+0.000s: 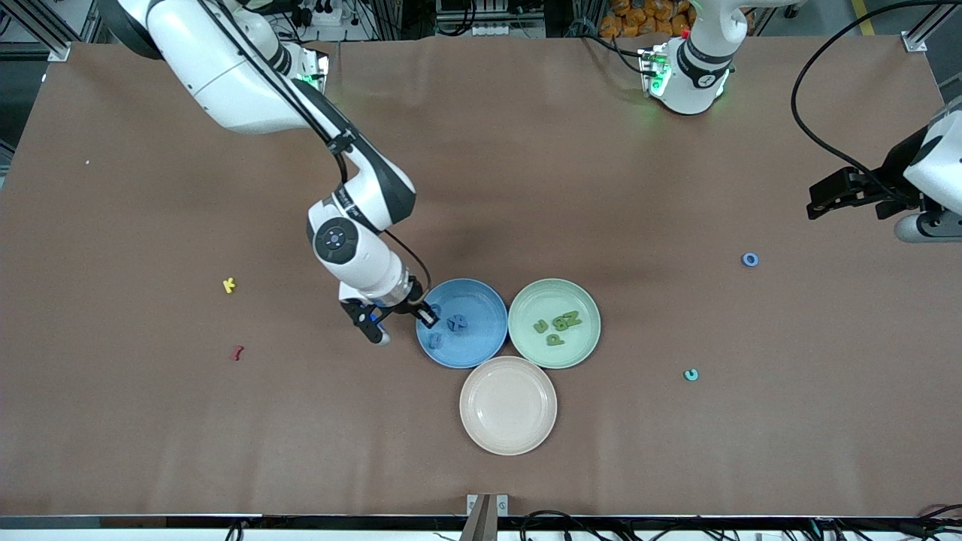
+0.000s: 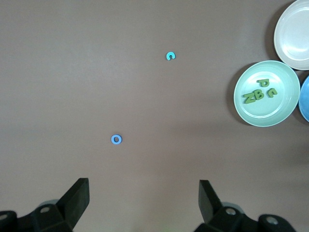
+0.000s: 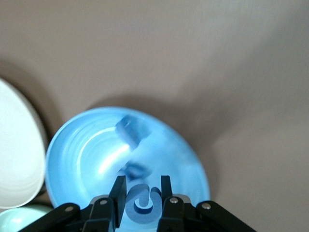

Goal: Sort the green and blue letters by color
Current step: 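Open the right gripper to drop the e into the blue plate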

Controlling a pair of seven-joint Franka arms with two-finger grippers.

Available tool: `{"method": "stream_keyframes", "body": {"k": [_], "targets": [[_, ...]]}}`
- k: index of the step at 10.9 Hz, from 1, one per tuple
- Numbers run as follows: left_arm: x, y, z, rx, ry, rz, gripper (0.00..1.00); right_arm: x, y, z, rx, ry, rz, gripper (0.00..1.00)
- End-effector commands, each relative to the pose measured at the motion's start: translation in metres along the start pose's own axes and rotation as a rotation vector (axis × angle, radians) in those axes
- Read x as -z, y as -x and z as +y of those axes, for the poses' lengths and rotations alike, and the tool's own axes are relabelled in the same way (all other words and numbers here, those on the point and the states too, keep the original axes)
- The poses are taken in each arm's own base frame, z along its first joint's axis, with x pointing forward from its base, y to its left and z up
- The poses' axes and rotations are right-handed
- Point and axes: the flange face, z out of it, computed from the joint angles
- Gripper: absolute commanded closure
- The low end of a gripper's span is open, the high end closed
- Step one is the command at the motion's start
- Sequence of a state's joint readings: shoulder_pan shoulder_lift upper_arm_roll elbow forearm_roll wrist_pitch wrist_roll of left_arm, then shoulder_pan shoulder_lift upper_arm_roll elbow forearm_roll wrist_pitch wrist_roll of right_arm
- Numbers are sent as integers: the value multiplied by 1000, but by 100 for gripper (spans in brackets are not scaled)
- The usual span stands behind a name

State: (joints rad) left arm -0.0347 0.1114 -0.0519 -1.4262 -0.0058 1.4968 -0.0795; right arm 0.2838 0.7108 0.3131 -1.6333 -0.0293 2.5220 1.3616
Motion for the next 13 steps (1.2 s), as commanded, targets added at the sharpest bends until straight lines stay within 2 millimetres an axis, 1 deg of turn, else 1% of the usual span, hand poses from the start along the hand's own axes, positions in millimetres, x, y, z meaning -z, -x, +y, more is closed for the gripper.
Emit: {"method": "stream_keyframes", "body": {"k": [1, 3, 4, 5, 6, 7, 8, 9, 10, 11, 12, 13], "targets": [[6, 3, 5, -20, 19, 16, 0, -3, 30, -17, -151, -13, -1, 0], [7, 5, 7, -23, 17, 16, 0, -3, 28, -17, -140, -12, 7, 0], [7, 5, 8, -28, 15, 17, 0, 0, 22, -16, -117, -10, 19, 0], [7, 4, 8, -26, 15, 17, 0, 2, 8, -11, -73, 8, 36, 0], [7, 4, 8, -26, 15, 17, 0, 4, -13, -5, -2, 45, 43, 0], [6, 4, 9, -28, 15, 15, 0, 7, -40, 4, 71, 65, 44, 0], [6, 4, 9, -28, 15, 15, 0, 15, -70, 16, 138, 100, 39, 0], [5, 4, 11, -31, 15, 13, 0, 23, -95, 28, 218, 146, 23, 0], [4, 3, 11, -31, 15, 12, 0, 34, -111, 36, 297, 165, 16, 0], [3, 3, 10, -29, 15, 10, 0, 41, -123, 50, 342, 193, 28, 0], [3, 3, 9, -28, 14, 10, 0, 49, -131, 68, 399, 225, 39, 0], [4, 3, 11, -31, 15, 12, 0, 61, -134, 85, 448, 239, 40, 0]]}}
